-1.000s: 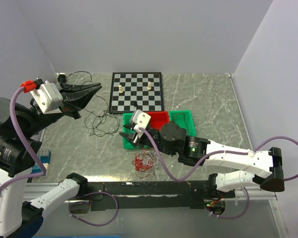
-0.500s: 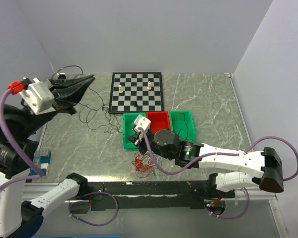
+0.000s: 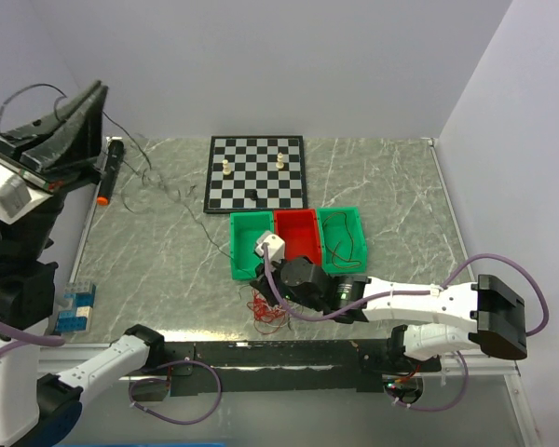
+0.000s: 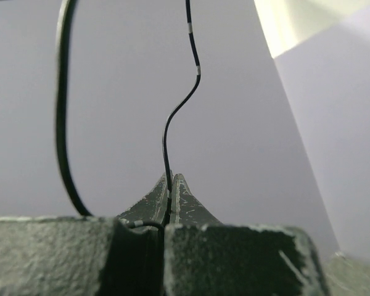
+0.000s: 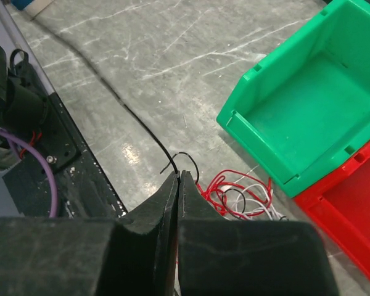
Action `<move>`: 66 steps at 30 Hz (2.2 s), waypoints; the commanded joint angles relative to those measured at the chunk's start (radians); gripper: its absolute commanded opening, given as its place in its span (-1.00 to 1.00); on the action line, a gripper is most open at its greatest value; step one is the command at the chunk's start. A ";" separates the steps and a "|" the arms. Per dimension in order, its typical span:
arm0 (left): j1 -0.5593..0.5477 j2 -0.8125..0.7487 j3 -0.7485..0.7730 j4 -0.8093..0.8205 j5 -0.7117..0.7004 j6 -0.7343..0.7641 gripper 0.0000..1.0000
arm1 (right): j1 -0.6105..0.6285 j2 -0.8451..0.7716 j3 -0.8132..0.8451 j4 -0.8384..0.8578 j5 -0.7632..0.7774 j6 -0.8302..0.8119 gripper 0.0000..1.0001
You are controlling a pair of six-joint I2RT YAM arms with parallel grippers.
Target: Untangle the cables
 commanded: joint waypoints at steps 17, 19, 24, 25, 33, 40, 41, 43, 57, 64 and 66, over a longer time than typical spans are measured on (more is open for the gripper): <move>0.001 0.146 0.169 0.615 -0.406 0.357 -0.98 | -0.008 -0.040 -0.048 -0.004 -0.003 0.110 -1.00; 0.001 0.168 0.203 0.629 -0.401 0.393 -0.98 | -0.008 -0.048 -0.064 -0.016 -0.006 0.130 -1.00; 0.001 0.165 0.219 0.529 -0.331 0.371 -0.98 | -0.008 -0.126 -0.088 -0.016 0.001 0.139 -1.00; 0.001 0.151 0.178 0.561 -0.323 0.384 -0.98 | -0.008 -0.137 -0.078 -0.028 0.018 0.138 -1.00; 0.001 0.145 0.158 0.374 -0.258 0.329 -0.98 | -0.009 -0.195 0.054 0.002 -0.023 0.099 -1.00; 0.001 0.030 -0.104 0.189 -0.191 0.178 -0.98 | -0.009 -0.207 0.287 -0.011 -0.101 0.041 -1.00; 0.001 0.014 -0.140 0.178 -0.188 0.171 -0.98 | -0.009 -0.218 0.307 -0.019 -0.105 0.030 -1.00; 0.001 -0.007 -0.216 0.161 -0.185 0.141 -0.98 | -0.009 -0.244 0.347 -0.031 -0.095 0.006 -1.00; 0.003 0.059 -0.484 0.115 -0.059 -0.158 -0.98 | -0.009 -0.336 0.473 -0.080 0.213 -0.227 -1.00; -0.022 0.171 -0.553 0.164 -0.012 -0.239 -0.98 | -0.011 -0.420 0.398 0.007 0.375 -0.298 -1.00; -0.045 0.194 -0.589 0.188 -0.035 -0.236 -0.98 | -0.011 -0.436 0.383 0.022 0.411 -0.321 -1.00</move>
